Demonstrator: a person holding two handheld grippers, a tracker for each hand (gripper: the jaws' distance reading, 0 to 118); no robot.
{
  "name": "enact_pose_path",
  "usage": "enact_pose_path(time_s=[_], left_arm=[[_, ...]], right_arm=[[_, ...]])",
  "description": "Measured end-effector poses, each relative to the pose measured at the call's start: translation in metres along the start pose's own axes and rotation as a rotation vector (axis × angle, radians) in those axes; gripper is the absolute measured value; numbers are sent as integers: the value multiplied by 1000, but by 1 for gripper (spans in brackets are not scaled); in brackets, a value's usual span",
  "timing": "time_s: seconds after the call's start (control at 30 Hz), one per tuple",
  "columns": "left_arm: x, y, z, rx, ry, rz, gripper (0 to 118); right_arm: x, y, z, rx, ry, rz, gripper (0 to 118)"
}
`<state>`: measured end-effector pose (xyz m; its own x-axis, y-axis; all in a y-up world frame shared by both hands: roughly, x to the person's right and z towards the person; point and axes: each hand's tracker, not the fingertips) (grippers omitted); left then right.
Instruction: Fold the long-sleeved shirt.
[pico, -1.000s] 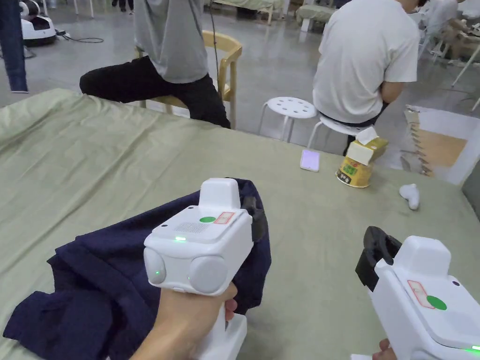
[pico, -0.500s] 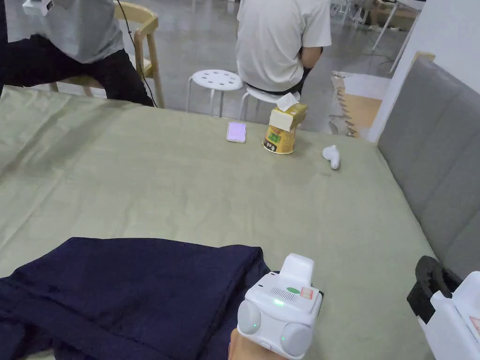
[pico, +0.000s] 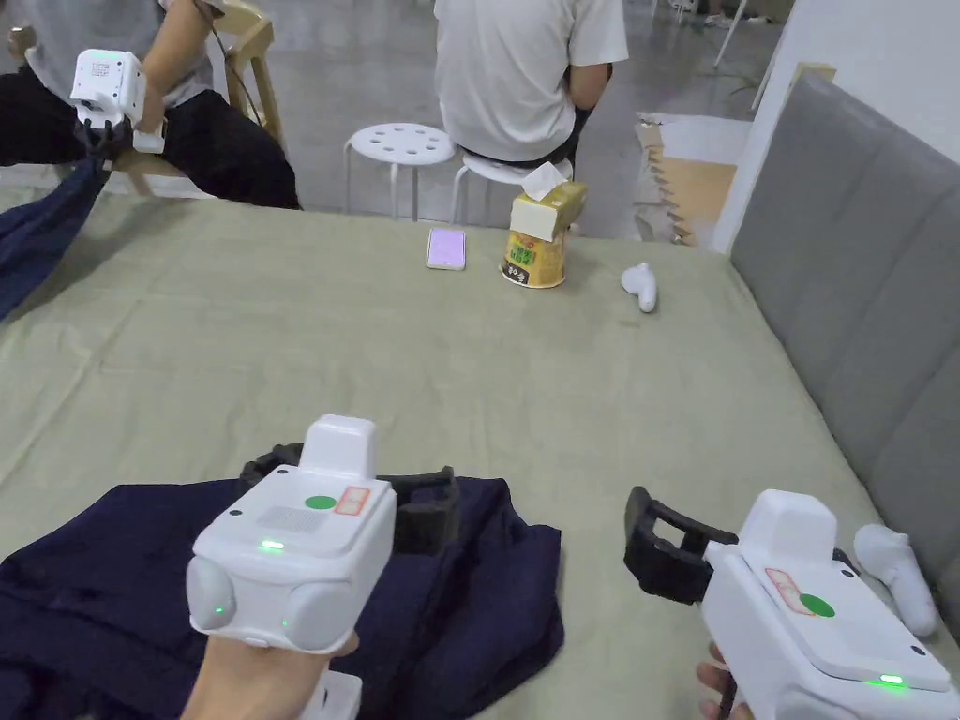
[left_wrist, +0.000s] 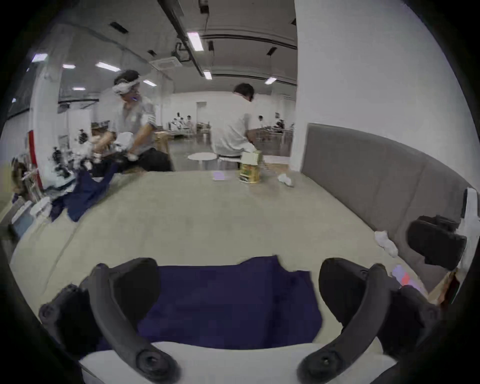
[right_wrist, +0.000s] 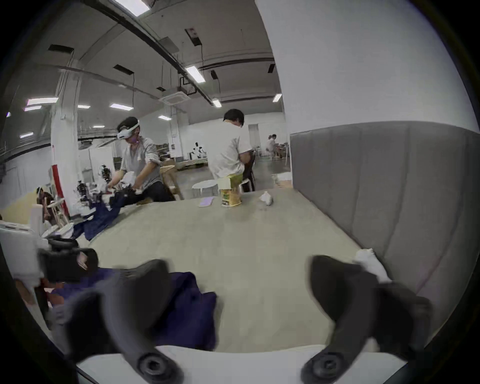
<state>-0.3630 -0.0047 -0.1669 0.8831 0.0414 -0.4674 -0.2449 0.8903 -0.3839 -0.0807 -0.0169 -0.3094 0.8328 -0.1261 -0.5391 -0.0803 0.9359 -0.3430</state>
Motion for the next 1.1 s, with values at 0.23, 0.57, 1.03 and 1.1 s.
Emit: enact_pose_path(time_s=[0.23, 0.57, 1.03, 1.1], left_arm=[[-108, -44, 15, -98, 169, 115, 50], [-168, -65, 32, -85, 267, 182, 4], [-219, -88, 31, -154, 292, 209, 7], [-234, -91, 32, -183, 295, 227, 18]], right_arm=[[-19, -50, -31, -162, 36, 3, 118], [-49, -69, -46, -177, 49, 137, 76], [-62, -105, -155, -542, 110, 66, 13], [-70, -100, -147, -461, 66, 95, 5]])
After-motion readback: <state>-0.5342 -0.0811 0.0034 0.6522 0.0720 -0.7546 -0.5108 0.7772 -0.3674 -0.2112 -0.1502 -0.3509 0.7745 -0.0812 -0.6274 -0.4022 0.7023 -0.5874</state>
